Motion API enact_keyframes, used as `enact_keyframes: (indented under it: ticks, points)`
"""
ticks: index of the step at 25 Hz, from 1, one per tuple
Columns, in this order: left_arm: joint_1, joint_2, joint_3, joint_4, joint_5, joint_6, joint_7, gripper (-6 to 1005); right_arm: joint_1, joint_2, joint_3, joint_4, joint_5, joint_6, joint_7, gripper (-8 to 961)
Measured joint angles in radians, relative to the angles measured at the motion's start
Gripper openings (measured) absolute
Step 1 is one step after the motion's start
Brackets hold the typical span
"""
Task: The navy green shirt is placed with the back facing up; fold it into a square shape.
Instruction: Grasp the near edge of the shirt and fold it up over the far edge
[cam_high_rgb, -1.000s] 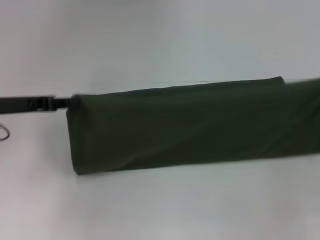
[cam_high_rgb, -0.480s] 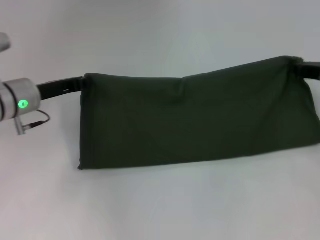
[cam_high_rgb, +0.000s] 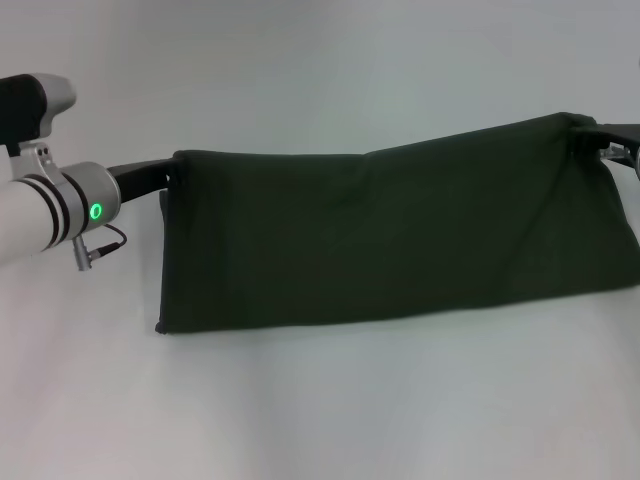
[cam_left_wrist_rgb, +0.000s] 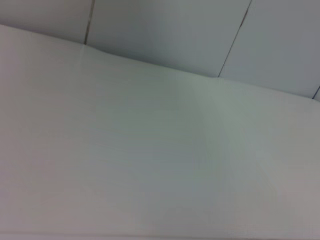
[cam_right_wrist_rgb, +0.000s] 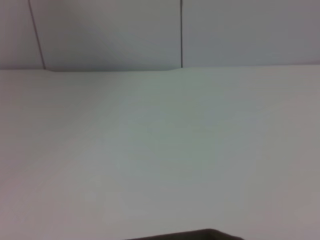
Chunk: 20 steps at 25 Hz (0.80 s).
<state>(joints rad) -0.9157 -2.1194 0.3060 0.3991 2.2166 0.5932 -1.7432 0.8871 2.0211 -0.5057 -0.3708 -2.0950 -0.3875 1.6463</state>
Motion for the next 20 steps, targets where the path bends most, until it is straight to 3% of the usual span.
enact_keyframes:
  ticks: [5, 10, 15, 18, 20]
  points:
    - [0.005, -0.003, 0.009, -0.023, -0.001, -0.033, 0.001, 53, 0.003, 0.003, 0.000, 0.023, 0.000, 0.041, 0.001, 138]
    - [0.006, -0.028, 0.010, -0.039, -0.042, -0.140, 0.002, 66, 0.007, 0.009, 0.000, 0.024, -0.001, 0.086, 0.003, 152]
    - [0.011, -0.028, 0.010, -0.049, -0.051, -0.169, -0.003, 79, 0.008, -0.012, -0.001, 0.031, -0.003, 0.091, 0.004, 339]
    - [0.023, -0.018, 0.009, -0.050, -0.051, -0.143, -0.008, 296, 0.001, -0.029, 0.000, 0.031, -0.003, 0.080, 0.004, 427]
    - [0.044, -0.001, 0.010, -0.046, -0.051, -0.066, -0.013, 384, -0.027, -0.042, 0.007, 0.006, 0.001, 0.026, 0.004, 477]
